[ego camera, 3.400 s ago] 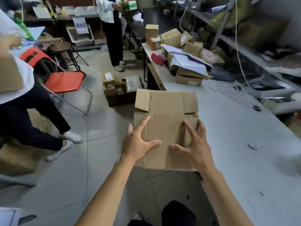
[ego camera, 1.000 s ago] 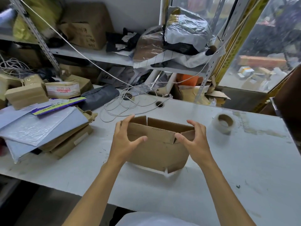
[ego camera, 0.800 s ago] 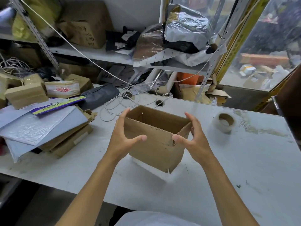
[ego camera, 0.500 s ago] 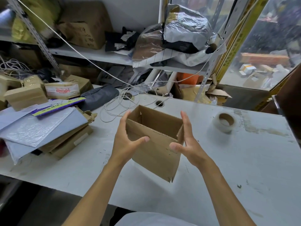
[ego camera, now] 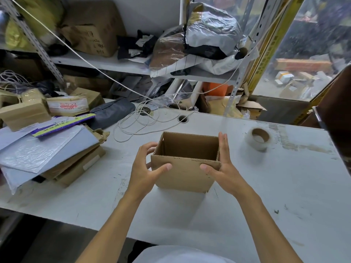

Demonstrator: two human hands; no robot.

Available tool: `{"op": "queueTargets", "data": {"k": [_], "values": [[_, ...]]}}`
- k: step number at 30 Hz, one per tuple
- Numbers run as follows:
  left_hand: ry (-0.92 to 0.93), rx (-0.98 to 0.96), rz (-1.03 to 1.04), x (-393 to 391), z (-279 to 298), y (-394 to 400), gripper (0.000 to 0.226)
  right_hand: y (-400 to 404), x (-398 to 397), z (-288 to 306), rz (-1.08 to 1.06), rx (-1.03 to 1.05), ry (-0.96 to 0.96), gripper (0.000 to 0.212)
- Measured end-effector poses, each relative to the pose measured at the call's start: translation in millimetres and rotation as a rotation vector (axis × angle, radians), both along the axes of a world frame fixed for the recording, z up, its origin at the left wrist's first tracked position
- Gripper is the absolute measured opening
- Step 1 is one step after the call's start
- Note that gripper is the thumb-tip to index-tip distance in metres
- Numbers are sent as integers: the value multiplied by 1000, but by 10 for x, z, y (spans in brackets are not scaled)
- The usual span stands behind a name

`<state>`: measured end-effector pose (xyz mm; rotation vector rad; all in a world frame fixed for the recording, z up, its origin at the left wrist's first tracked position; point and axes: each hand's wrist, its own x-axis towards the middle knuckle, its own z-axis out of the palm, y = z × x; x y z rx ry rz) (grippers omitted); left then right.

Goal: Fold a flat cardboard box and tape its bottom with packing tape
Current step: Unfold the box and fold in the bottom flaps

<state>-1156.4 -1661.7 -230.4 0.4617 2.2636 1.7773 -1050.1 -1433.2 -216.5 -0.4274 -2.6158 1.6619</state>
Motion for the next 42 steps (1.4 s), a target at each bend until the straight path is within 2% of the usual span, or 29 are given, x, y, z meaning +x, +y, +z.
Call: {"op": "queueTargets", "data": {"k": [4,7,10,14,17,20,24,27,30,32,35,38,42], "values": [[-27,9,-42,-35,34,36,69,-34,50,-98,-90,-60,86,101],[-4,-14,-51,-3,41,60,75,-16,81,-117,-144,-78,155,75],[41,-38,-54,40,28,101,74,14,114,-114,-145,-78,126,64],[122,-120,-144,37,16,173,66,89,110,-152,-132,-102,123,64],[106,-191,-176,51,-52,202,58,128,105,-193,-137,-94,109,71],[73,-178,-148,53,-121,214,52,137,116,-212,-147,-83,120,69],[-50,-61,2,59,-135,296,46,106,103,-257,-242,-91,142,48],[-32,-20,98,77,-143,381,49,38,66,-296,-388,-105,181,58],[-6,-14,106,60,-143,429,68,7,28,-311,-430,-104,214,62],[17,-23,16,26,-176,435,58,21,3,-303,-406,-53,234,54],[38,-62,-81,-9,-229,460,28,57,-21,-317,-377,-6,217,25],[3,-65,-67,-37,-219,518,26,85,-25,-354,-387,-85,156,13],[-14,-47,-78,-111,-213,552,26,92,-60,-355,-401,-141,128,15]]}}
